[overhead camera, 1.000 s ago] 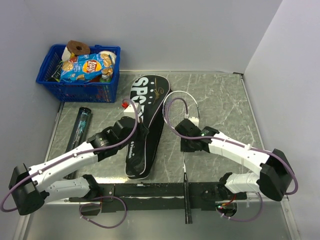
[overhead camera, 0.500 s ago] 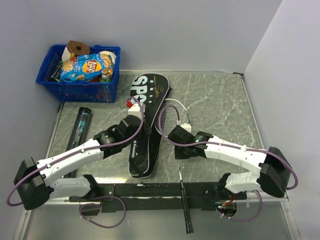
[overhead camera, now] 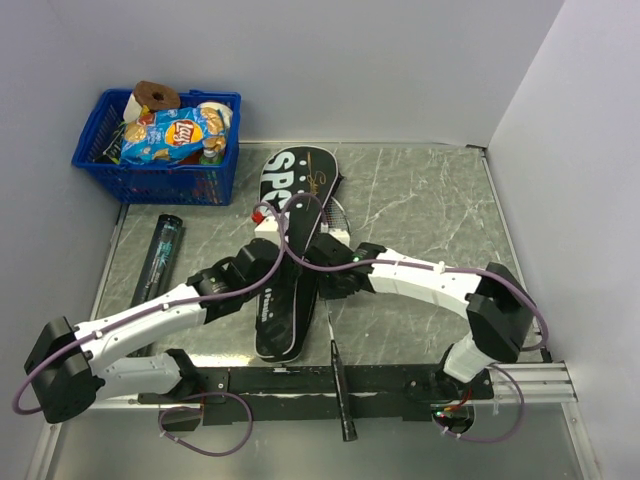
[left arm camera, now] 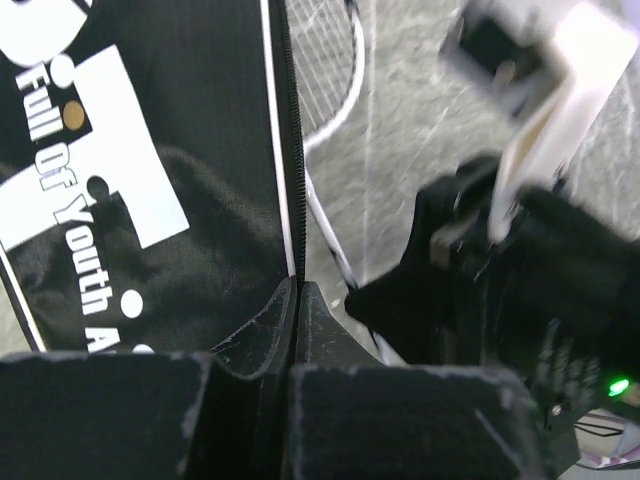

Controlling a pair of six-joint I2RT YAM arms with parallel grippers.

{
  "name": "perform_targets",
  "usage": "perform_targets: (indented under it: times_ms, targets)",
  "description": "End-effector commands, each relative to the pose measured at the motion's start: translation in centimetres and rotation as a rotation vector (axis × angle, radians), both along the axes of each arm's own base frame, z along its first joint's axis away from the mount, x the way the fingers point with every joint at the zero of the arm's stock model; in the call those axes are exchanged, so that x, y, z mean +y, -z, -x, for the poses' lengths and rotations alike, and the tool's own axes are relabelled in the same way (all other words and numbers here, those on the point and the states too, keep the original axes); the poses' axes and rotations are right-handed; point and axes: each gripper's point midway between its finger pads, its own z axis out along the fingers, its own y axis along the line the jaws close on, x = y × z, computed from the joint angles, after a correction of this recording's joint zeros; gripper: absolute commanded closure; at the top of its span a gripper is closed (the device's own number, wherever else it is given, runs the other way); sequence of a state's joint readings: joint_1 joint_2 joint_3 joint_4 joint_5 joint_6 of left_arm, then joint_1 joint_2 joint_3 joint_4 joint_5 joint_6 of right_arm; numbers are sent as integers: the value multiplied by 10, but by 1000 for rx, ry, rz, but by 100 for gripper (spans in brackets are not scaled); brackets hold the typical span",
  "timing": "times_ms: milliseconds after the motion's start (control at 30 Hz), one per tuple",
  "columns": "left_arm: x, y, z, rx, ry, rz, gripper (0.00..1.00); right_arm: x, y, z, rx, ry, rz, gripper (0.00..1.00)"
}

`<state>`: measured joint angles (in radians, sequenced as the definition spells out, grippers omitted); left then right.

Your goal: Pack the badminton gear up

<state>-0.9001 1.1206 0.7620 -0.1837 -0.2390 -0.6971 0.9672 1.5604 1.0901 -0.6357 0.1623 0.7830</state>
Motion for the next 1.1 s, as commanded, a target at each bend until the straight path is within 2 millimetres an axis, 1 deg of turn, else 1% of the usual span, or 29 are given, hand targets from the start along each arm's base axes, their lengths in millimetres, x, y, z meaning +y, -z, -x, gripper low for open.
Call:
perform_targets:
  times_ms: [0, 33, 67, 100, 133, 200, 233, 300, 333, 367, 400, 433, 467, 500, 533, 567, 600, 633, 700, 733, 800, 833, 867, 933, 967, 1000, 1067]
  targets:
    - [-5, -19, 3, -33, 3, 104, 99, 27, -25, -35, -75, -19, -65, 100]
    - [-4, -15, 5, -27, 4, 106, 99, 33, -25, -44, -78, -25, -73, 100]
    - [-4, -16, 6, -28, 9, 116, 99, 35, -26, -50, -83, -26, -81, 100]
    - [-2, -10, 8, -18, 8, 112, 99, 33, -25, -64, -91, -5, -86, 100]
    - [-3, -10, 9, -18, 10, 122, 99, 39, -21, -76, -100, -12, -88, 100]
    - [-4, -3, 12, -7, 21, 121, 99, 40, -18, -95, -102, 3, -87, 100]
    - [-5, 0, 12, 0, 21, 116, 99, 45, -18, -114, -135, 13, -102, 100]
    - [-7, 7, 13, 16, 31, 107, 99, 50, -20, -130, -170, 25, -129, 100]
    - [-9, 8, 13, 18, 37, 110, 99, 54, -21, -144, -200, 42, -156, 100]
    - [-10, 10, 13, 23, 39, 108, 99, 55, -22, -152, -215, 54, -164, 100]
    - [-11, 10, 14, 25, 44, 112, 99, 57, -23, -159, -231, 64, -179, 100]
    - [-12, 10, 14, 26, 46, 115, 99, 56, -19, -167, -239, 81, -183, 100]
    - [-14, 10, 14, 27, 51, 122, 99, 59, -23, -179, -271, 98, -207, 100]
    - [-15, 8, 14, 26, 54, 129, 99, 60, -19, -186, -275, 113, -213, 100]
    - [-16, 6, 14, 25, 58, 135, 99, 60, -19, -193, -282, 126, -222, 100]
    - [-17, 6, 14, 26, 60, 138, 99, 59, -21, -205, -302, 147, -242, 100]
    - [-18, 4, 14, 24, 61, 142, 99, 61, -18, -211, -304, 148, -250, 100]
    - [-19, 4, 14, 26, 63, 141, 99, 62, -18, -214, -303, 147, -256, 96]
    - [-20, 2, 12, 22, 64, 137, 99, 66, -22, -218, -307, 127, -276, 84]
    - [-20, 3, 11, 22, 60, 133, 99, 67, -22, -217, -307, 120, -278, 73]
    - [-19, 4, 10, 21, 56, 124, 99, 66, -25, -209, -303, 104, -295, 63]
    - [-20, 3, 10, 21, 57, 121, 99, 63, -26, -207, -302, 106, -294, 56]
    - [-19, 1, 8, 12, 52, 117, 99, 60, -27, -203, -301, 103, -295, 54]
    - [-17, 1, 6, 7, 46, 101, 99, 48, -27, -188, -289, 100, -283, 48]
    - [-16, -1, 5, 0, 38, 97, 99, 44, -28, -183, -285, 98, -280, 47]
    - [-15, -1, 4, -3, 33, 90, 99, 36, -30, -171, -276, 92, -278, 46]
    - [-14, -3, 2, -12, 29, 80, 99, 31, -33, -156, -258, 73, -288, 45]
